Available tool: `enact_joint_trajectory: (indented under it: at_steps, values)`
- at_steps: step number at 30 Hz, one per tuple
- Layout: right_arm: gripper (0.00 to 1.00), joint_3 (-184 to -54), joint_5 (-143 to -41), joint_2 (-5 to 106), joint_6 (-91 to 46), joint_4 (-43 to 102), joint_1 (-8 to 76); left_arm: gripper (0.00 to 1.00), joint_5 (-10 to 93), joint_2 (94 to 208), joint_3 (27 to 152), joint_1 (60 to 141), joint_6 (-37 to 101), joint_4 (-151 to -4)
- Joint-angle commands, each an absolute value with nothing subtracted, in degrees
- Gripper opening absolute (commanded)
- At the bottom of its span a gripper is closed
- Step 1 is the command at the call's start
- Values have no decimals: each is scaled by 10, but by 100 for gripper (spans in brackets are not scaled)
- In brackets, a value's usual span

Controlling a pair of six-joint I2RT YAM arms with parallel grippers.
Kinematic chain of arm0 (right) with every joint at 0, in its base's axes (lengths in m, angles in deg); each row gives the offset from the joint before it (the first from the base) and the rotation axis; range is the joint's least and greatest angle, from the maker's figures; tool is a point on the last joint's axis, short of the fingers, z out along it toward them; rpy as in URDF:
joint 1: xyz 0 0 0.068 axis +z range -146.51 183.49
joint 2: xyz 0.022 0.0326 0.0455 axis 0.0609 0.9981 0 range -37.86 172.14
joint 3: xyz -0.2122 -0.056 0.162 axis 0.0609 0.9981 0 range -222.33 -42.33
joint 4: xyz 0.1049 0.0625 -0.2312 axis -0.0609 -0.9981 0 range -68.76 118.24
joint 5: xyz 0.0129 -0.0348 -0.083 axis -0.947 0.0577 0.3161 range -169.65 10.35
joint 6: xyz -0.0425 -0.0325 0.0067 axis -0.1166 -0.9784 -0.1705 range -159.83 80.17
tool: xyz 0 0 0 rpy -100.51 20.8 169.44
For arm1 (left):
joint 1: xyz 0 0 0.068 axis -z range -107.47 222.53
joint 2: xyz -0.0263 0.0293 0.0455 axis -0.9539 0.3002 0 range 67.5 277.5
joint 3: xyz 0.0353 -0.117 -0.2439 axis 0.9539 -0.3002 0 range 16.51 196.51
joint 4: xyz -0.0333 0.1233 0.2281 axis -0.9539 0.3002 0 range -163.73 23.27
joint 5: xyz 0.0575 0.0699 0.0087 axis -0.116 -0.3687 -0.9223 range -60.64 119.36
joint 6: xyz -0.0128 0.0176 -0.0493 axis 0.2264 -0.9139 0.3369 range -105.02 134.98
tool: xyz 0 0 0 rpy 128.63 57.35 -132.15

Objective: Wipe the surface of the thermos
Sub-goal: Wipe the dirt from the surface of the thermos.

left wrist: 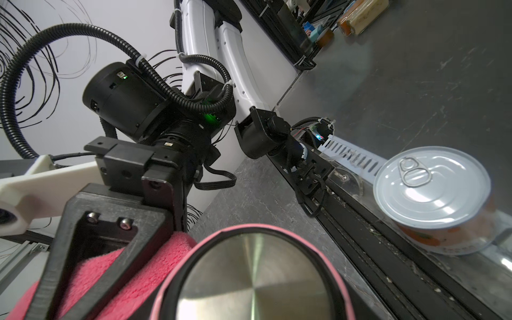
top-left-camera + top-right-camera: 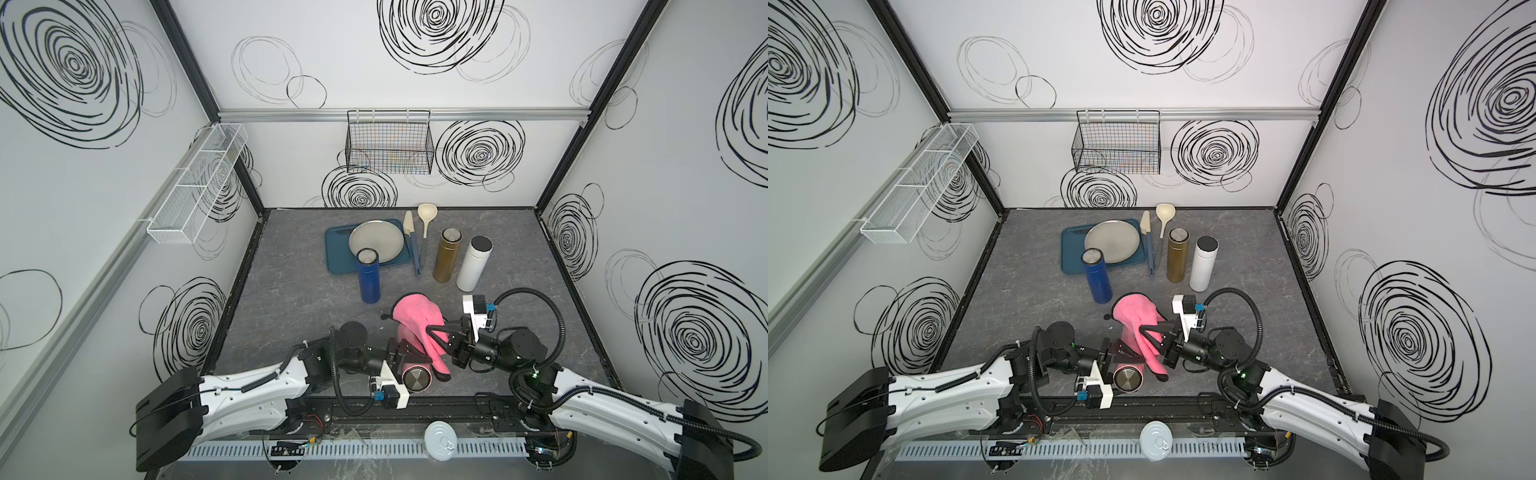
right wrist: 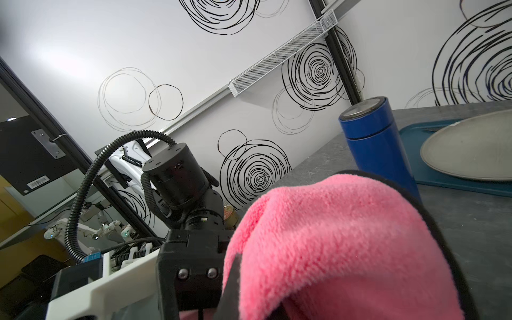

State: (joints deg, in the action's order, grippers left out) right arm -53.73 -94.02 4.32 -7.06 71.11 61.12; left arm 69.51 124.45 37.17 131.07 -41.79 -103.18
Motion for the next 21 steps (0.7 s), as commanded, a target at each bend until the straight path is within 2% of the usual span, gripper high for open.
enact_joint_trajectory:
  at_steps: [1, 6, 15, 21]
  values:
    - [0, -504, -943, 85, -55, 758, 600, 0, 730, 1230, 402, 1304, -454, -1058]
    - [0, -485, -957, 128, -39, 780, 573, 0, 737, 1229, 409, 1302, -470, -1036]
    - [0, -566, -1007, 74, -80, 734, 612, 0, 740, 1231, 416, 1297, -477, -1018]
    - [0, -535, -988, 146, -71, 778, 605, 0, 743, 1229, 417, 1296, -487, -1005]
